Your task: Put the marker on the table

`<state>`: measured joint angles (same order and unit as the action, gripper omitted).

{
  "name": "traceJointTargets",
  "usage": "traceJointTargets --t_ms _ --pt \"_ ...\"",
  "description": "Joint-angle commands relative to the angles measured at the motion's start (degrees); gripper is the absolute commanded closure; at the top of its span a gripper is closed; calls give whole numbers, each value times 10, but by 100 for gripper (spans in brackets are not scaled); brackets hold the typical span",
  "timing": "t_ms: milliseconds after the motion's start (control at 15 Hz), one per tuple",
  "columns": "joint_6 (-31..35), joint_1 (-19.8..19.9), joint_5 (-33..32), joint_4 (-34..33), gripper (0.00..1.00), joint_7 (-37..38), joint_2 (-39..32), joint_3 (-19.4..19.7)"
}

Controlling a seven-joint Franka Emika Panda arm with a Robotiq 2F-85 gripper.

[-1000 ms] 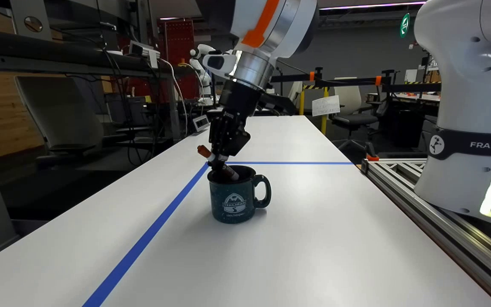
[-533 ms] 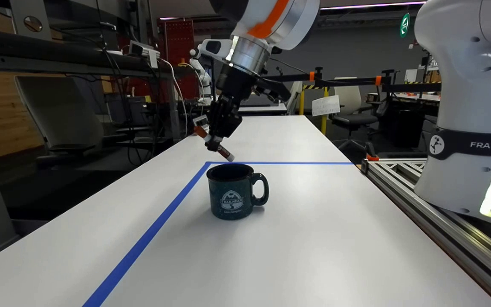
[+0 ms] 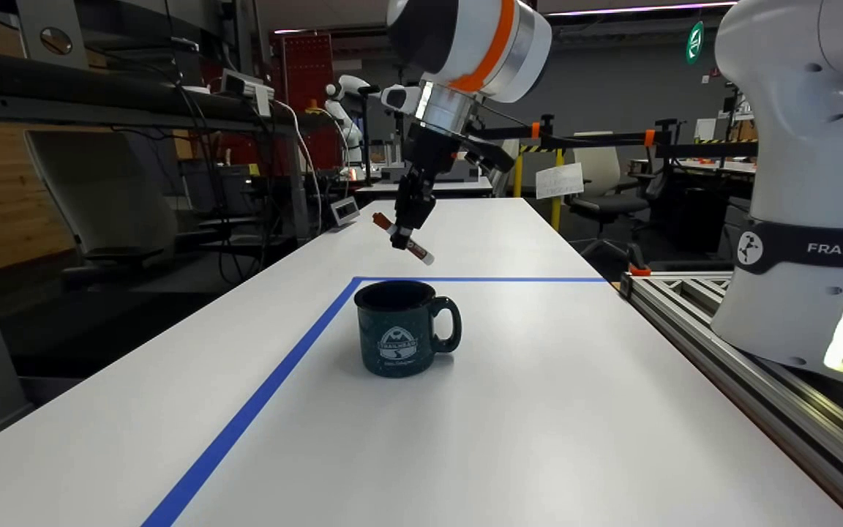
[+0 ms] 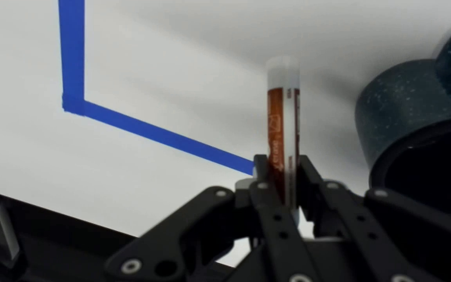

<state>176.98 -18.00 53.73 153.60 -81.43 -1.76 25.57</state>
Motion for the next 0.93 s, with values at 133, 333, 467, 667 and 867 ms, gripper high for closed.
traceJointTargets --t_ms 133,333,467,667,867 --pt "-54 21 -6 8 95 28 -10 29" --pt "-93 31 2 7 95 23 -21 38" --pt "-121 38 4 4 95 22 -30 42" --pt "-150 46 7 -1 95 20 -49 47" --pt "-164 53 10 -6 95 16 -68 47"
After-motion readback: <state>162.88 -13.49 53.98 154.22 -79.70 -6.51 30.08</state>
